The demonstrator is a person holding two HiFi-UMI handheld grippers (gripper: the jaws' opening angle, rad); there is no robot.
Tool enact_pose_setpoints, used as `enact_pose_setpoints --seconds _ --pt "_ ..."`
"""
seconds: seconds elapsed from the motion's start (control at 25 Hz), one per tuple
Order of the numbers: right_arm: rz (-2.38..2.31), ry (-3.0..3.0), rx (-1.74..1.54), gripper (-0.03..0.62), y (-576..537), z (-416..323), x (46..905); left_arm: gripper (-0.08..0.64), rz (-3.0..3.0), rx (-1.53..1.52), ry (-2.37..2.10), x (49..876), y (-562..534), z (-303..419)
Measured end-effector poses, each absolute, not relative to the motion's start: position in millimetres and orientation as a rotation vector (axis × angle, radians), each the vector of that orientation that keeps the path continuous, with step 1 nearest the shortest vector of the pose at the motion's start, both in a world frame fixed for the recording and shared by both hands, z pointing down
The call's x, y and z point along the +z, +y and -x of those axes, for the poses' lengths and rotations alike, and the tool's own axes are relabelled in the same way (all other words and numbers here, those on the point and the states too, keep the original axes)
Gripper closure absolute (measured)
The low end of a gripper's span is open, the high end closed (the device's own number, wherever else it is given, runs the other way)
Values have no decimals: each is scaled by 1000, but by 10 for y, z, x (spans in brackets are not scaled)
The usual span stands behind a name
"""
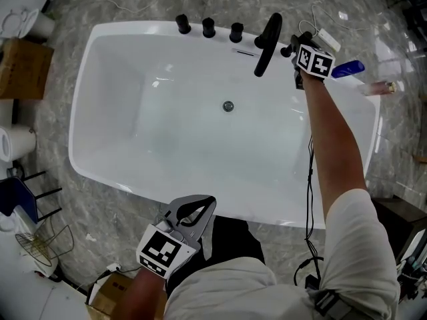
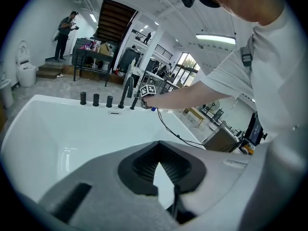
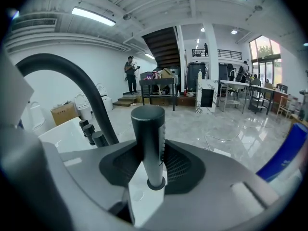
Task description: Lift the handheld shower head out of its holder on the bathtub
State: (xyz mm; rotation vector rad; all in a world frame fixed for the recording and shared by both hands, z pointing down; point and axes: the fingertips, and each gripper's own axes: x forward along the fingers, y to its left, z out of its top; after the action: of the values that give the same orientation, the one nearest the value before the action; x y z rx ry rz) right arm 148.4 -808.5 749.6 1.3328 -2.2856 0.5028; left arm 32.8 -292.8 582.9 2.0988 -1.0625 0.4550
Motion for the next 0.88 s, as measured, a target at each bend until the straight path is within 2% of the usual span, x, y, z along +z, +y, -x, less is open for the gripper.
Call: enact_pose_setpoints --seconds 0.88 --pt "-1386 -2325 373 448 -7514 -1540 6614 554 -2183 439 -1089 5378 -2552 -109"
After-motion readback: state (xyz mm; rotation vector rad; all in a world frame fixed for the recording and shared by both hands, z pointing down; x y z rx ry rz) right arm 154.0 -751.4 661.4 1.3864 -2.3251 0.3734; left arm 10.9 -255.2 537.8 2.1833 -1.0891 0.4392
